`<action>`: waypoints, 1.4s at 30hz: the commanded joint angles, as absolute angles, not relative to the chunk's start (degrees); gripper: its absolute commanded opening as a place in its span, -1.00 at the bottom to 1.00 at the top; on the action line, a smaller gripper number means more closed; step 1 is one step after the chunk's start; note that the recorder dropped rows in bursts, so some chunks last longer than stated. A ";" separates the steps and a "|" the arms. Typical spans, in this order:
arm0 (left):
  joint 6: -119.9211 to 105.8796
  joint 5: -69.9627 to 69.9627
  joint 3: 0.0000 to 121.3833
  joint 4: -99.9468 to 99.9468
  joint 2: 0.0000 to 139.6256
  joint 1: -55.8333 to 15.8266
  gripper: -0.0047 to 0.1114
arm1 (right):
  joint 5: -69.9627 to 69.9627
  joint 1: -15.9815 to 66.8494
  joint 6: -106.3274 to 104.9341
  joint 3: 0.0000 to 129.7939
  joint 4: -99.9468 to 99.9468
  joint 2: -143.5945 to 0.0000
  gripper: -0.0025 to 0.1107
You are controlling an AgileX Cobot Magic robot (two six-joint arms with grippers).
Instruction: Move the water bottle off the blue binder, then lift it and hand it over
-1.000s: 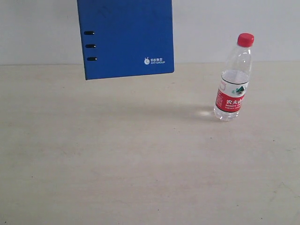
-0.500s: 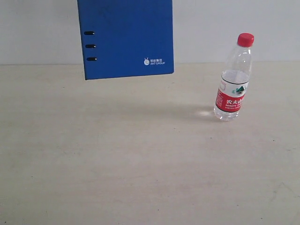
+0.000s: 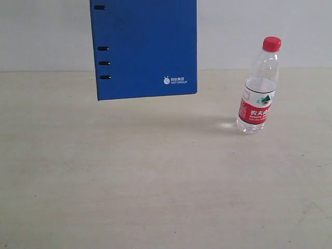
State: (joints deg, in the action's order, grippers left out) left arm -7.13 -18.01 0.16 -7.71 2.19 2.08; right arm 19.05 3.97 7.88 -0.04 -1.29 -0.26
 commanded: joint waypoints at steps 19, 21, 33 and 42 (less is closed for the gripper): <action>-7.61 -17.39 0.00 -7.64 2.58 2.08 -0.84 | 19.64 3.59 7.83 0.00 -1.54 0.00 -0.96; -7.61 -17.39 0.00 -7.64 2.58 2.08 -0.84 | 19.74 3.59 7.35 0.00 -1.54 0.00 -0.96; -7.61 -17.39 0.00 -7.64 2.58 2.08 -0.84 | 18.62 3.59 7.35 0.00 -1.54 0.00 -0.96; -7.61 -17.39 0.00 -7.64 2.58 2.08 -0.84 | 18.62 3.59 7.45 0.00 -1.54 0.00 -0.96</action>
State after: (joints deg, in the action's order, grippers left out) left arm -7.22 -18.01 0.16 -7.71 2.19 2.08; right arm 19.10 3.97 7.66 -0.04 -1.29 -0.26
